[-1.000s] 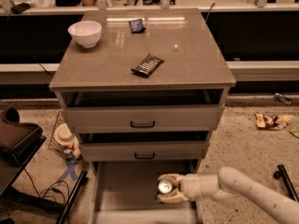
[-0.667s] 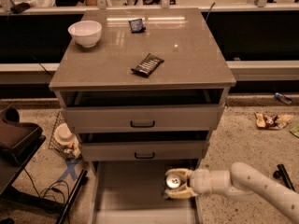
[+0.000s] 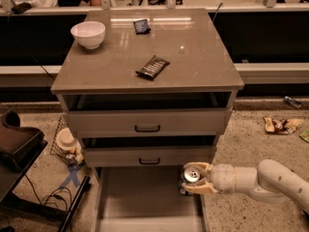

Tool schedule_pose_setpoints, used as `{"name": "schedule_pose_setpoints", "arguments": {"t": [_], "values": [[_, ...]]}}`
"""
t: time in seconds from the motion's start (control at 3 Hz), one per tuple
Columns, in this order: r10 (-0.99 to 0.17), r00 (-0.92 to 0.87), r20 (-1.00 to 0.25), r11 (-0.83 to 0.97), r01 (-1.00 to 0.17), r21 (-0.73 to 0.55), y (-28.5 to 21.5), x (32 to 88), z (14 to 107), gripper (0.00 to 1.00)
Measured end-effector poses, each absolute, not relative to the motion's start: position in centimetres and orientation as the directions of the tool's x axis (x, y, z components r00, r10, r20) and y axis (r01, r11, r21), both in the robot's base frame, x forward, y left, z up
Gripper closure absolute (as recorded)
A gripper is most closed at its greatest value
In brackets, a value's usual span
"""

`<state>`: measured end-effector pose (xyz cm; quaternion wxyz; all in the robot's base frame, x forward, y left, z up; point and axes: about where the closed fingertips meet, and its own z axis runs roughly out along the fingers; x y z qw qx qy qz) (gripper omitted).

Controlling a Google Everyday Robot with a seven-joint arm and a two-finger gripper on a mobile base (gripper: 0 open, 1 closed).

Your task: Pick pepsi can from bottom drawer and place on counter

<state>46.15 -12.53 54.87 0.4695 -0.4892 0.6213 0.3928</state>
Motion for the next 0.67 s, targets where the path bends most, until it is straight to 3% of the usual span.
{"name": "schedule_pose_setpoints", "arguments": {"t": [0.67], "values": [[-0.215, -0.114, -0.970, 0.230, -0.971, 0.064, -13.0, 46.8, 57.4, 1.00]]}}
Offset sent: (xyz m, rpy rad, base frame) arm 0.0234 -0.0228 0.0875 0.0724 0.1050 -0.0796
